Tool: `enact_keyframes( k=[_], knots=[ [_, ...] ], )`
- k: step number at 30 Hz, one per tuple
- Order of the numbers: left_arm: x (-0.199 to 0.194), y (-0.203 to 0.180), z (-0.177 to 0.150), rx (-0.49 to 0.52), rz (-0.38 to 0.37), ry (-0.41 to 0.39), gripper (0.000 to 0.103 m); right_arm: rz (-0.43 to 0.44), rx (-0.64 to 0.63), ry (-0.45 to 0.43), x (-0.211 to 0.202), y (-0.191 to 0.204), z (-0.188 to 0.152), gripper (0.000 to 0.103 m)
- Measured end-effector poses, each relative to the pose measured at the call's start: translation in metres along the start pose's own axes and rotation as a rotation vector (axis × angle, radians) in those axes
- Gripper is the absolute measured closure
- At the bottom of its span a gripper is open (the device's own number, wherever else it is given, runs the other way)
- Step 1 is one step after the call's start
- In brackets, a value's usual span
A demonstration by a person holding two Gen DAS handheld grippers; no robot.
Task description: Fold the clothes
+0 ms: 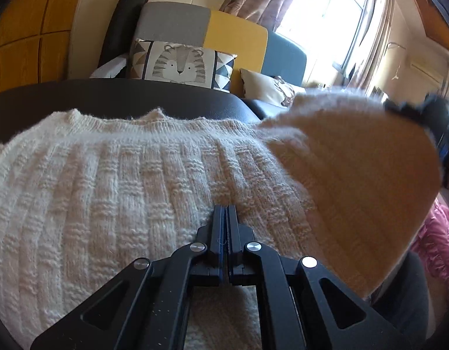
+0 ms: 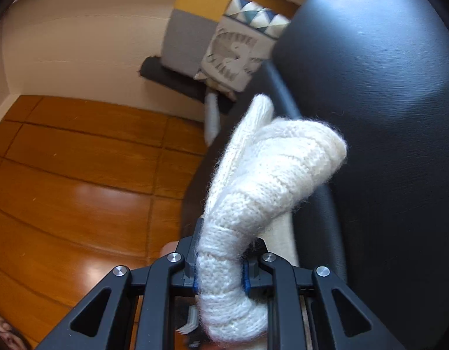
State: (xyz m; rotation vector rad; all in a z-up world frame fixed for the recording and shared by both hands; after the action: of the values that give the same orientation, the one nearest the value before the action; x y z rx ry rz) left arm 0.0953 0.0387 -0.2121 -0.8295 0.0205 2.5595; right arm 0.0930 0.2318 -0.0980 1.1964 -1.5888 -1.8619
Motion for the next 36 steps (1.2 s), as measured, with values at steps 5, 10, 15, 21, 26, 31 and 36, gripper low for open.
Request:
enact_keyframes(
  k=[5,10,15,21,26,31,36],
  knots=[
    [-0.004,0.000,-0.007,-0.004,-0.018,-0.029,0.101,0.064,-0.049,0.082,0.025,0.050,-0.023,0.084],
    [-0.008,0.004,-0.010,-0.035,-0.057,-0.054,0.101,0.068,-0.101,0.169,0.073,0.090,-0.046,0.085],
    [-0.015,0.011,-0.014,-0.100,-0.114,-0.080,0.101,0.039,-0.093,0.245,0.129,0.100,-0.067,0.090],
    [-0.050,0.023,-0.027,-0.057,-0.034,-0.060,0.101,-0.021,-0.084,0.323,0.187,0.094,-0.092,0.090],
    [-0.055,0.043,-0.032,-0.157,-0.060,-0.072,0.100,-0.097,-0.109,0.362,0.226,0.085,-0.106,0.090],
    [-0.051,0.050,-0.035,-0.188,-0.055,-0.114,0.100,-0.192,-0.215,0.385,0.257,0.082,-0.127,0.090],
    [-0.053,0.047,-0.035,-0.168,-0.048,-0.138,0.100,-0.301,-0.298,0.478,0.298,0.073,-0.148,0.071]
  ],
)
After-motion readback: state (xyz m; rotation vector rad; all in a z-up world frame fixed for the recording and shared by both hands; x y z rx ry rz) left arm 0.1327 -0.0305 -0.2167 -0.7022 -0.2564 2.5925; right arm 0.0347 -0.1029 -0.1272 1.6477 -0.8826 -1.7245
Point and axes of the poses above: each gripper's, at about its wrist camera, not at the fingertips, and x roughly the way its jaws point, y to its left, z to its top, the point moved 9 cm from there along x, roughly the way its jaws point, and after that the axes turned 13 degrees about x, right-handed, at the moved point
